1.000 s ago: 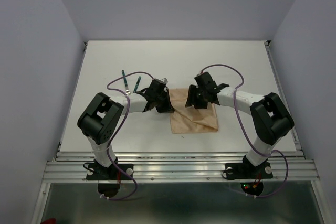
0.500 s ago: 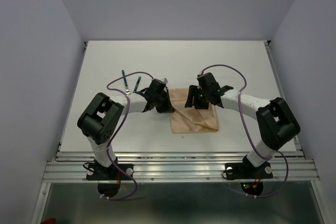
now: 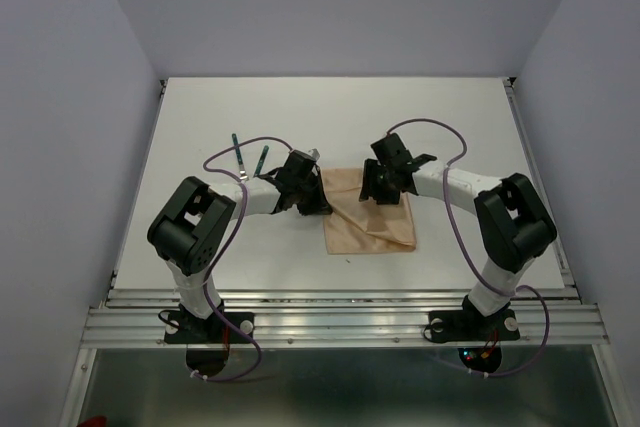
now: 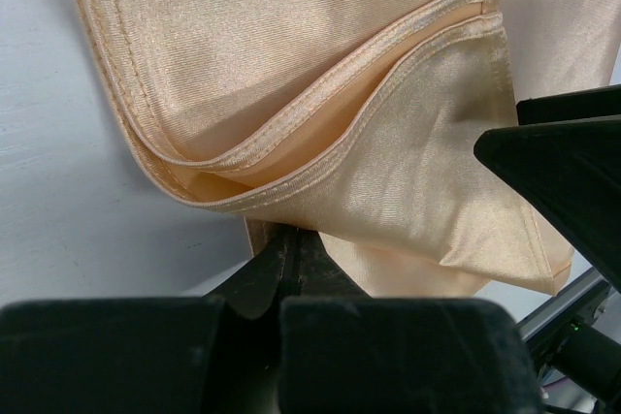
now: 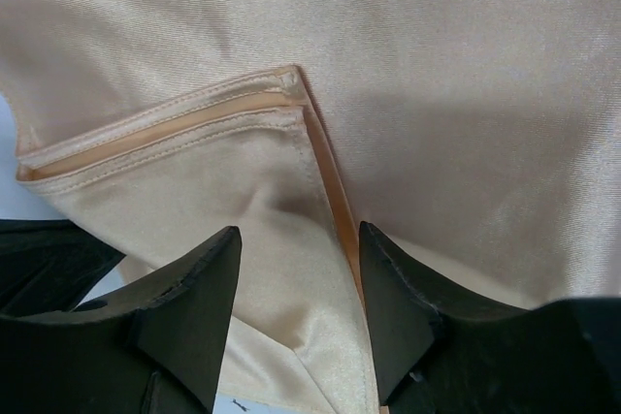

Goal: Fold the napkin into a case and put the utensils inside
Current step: Fold the rectangle-folded napkin at the center of the board.

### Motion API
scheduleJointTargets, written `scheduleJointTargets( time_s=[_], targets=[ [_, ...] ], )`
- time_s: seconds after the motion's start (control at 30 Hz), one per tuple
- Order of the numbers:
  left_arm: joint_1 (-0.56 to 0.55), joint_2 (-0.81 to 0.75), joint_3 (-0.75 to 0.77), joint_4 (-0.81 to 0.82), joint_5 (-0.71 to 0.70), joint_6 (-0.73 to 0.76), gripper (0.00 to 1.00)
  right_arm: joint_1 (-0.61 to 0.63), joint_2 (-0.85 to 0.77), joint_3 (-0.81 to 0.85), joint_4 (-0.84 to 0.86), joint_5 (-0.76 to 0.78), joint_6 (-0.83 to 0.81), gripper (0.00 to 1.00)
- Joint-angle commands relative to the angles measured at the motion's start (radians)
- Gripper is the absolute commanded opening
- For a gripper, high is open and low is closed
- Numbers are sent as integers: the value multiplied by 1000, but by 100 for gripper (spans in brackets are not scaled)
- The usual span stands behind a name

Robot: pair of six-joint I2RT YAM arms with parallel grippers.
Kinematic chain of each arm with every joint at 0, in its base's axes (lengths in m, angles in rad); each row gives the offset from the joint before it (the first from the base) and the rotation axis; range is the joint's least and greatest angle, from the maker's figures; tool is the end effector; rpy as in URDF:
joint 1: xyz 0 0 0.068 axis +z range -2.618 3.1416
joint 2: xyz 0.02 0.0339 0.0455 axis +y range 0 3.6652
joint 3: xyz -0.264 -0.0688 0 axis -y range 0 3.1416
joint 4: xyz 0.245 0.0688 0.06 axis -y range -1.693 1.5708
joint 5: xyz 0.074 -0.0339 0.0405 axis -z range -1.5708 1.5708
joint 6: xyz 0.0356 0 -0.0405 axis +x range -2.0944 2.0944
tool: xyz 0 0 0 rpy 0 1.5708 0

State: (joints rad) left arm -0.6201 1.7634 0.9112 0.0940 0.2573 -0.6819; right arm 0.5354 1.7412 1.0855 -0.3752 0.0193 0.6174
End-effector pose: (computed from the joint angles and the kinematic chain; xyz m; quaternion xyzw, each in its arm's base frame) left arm 0.2842 -0.2141 0.1531 0.0225 0.9121 -0.3313 0.2404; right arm 0.3030 0.1789 0.1778 0.0421 0.9628 0.1375 0.2287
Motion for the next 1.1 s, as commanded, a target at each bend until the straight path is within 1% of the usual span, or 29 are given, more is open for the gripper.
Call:
scheduleJointTargets(
  time_s=[0.0, 0.03, 0.17, 0.4, 0.53, 0.57, 0.63, 0.67, 0.73, 0.97, 1.07],
  targets=[
    [2, -21, -15, -4, 0, 10, 0, -5, 14, 39, -16, 42, -1, 56],
    [2, -21, -17, -2, 0, 12, 0, -5, 17, 39, -16, 44, -1, 55],
    [3, -27, -23, 1, -1, 12, 0, -5, 27, 39, 1, 7, -8, 47],
    [5, -24, -28, 12, 3, 7, 0, -5, 41, 27, 33, -45, -4, 45],
    [5, -25, -25, 12, 5, 8, 0, -5, 35, 22, 41, -51, -2, 32],
    [5, -24, -23, 12, 5, 10, 0, -5, 26, 21, 47, -55, -1, 24],
    [6, -22, -21, 12, 3, 10, 0, -5, 15, 16, 47, -55, 2, 16],
    [8, -24, -20, 12, 3, 10, 0, -5, 5, 13, 48, -53, 7, 9],
    [10, -27, -18, 12, 5, 7, 0, -5, -11, 5, 56, -74, 5, 1],
    [10, -28, -18, 13, 7, 8, 0, -5, -75, -21, 104, -157, 33, 1],
    [11, -36, -24, 15, 5, 5, 0, 14, -95, -35, 113, -179, 41, 1]
  ],
)
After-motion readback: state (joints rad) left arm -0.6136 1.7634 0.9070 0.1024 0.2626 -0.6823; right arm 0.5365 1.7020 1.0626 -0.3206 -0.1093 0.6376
